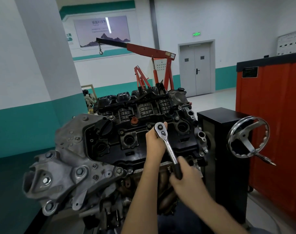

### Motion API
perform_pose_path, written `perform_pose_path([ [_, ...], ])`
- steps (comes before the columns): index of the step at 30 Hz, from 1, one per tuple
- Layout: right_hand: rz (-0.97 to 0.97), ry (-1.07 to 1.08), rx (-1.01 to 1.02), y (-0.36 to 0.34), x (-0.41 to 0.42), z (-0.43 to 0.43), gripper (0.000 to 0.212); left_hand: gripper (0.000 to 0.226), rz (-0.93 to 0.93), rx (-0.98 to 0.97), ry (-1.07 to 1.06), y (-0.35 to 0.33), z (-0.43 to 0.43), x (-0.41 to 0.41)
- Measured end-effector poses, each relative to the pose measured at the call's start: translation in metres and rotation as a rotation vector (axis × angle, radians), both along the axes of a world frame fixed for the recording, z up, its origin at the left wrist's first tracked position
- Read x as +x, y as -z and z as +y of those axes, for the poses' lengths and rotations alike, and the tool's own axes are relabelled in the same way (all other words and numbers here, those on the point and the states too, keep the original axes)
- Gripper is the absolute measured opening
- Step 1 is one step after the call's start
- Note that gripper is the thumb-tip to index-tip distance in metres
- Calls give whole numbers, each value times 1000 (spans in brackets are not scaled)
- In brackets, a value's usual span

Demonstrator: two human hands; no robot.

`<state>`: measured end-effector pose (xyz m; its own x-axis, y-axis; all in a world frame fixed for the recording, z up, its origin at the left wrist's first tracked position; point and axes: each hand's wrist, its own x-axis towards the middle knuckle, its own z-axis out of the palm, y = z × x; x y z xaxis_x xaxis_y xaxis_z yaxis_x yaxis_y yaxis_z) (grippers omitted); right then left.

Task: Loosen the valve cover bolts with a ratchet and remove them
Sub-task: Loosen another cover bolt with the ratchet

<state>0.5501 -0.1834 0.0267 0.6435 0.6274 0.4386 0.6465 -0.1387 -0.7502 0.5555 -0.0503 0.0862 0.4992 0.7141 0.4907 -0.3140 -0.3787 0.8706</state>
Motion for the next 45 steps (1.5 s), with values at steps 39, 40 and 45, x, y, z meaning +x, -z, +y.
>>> perform_pose_path([
  [39, -695, 4, -497, -91, 104, -28, 21, 49, 75, 54, 26, 0, 7, -7],
  [40, -618, 15, -458, -78, 96, -28, 21, 43, 53, 37, 20, 1, 5, -7],
  [45, -36, -44, -62, -6, 13, -8, 24, 46, 21, -26, -28, -1, -6, -2],
])
